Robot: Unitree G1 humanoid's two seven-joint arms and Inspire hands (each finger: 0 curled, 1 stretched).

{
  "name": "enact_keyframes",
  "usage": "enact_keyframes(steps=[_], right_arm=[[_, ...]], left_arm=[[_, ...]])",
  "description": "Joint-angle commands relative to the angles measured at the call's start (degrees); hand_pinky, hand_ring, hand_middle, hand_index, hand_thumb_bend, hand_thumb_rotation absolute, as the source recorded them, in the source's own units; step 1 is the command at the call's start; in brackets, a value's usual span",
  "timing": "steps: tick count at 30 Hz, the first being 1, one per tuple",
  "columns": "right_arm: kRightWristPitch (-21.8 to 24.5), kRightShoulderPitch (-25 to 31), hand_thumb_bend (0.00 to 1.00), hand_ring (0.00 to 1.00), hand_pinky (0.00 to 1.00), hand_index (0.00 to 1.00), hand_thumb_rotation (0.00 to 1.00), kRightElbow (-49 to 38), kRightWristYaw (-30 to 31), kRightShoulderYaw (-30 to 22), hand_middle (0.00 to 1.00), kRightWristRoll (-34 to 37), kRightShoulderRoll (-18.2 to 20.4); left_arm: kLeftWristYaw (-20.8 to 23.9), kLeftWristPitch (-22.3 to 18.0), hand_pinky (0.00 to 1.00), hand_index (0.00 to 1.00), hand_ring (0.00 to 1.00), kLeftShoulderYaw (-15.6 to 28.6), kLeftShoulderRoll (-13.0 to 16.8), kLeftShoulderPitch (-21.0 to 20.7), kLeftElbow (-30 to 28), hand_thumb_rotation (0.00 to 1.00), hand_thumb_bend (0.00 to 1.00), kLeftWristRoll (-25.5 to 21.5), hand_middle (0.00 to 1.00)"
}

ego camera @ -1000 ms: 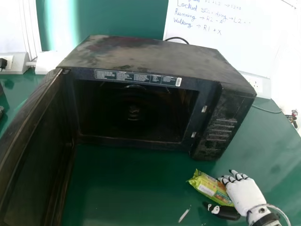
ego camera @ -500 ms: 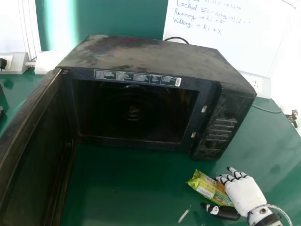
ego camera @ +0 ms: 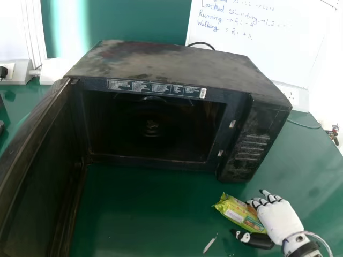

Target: Put biscuit inside oven

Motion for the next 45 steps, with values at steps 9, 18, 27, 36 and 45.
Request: enact_keyframes(steps=[9,18,27,36,45], right_arm=[[0.42,-5.04,0.89,0.86,0.86,0.87,0.47,5.11,-0.83,3.13,0.89,-0.76,-0.81],[1.34,-8.35,0.88,0.87,0.87,0.88,0.48,7.92,-0.01,5.73,0.89,-1.1,-1.27],[1.28,-9.91,0.89,0.87,0.86,0.88,0.47,9.75,-1.05,7.38,0.89,-1.33,-1.92],[0.93,-8.39,0.9,0.86,0.86,0.88,0.44,10.88,-3.85,9.33,0.88,-4.89,-3.87],[0.94,-8.41,0.9,0.87,0.9,0.88,0.43,11.65,-4.4,10.2,0.89,-5.86,-4.81]], left_arm=[[-0.27,-1.1,0.99,0.9,0.91,0.46,-0.12,1.15,-1.11,1.0,1.0,-0.22,0.91],[0.08,-0.92,0.99,0.9,0.91,0.53,-0.14,1.39,-1.4,1.0,1.0,-0.51,0.91],[-0.22,-1.13,0.98,0.9,0.91,0.56,-0.13,1.76,-1.7,1.0,1.0,-0.86,0.91],[0.46,-0.68,0.98,0.89,0.91,0.23,-0.62,2.09,-2.79,1.0,1.0,-0.49,0.9],[0.29,-0.78,0.99,0.9,0.91,0.12,-0.7,2.52,-3.25,1.0,1.0,-0.41,0.91]])
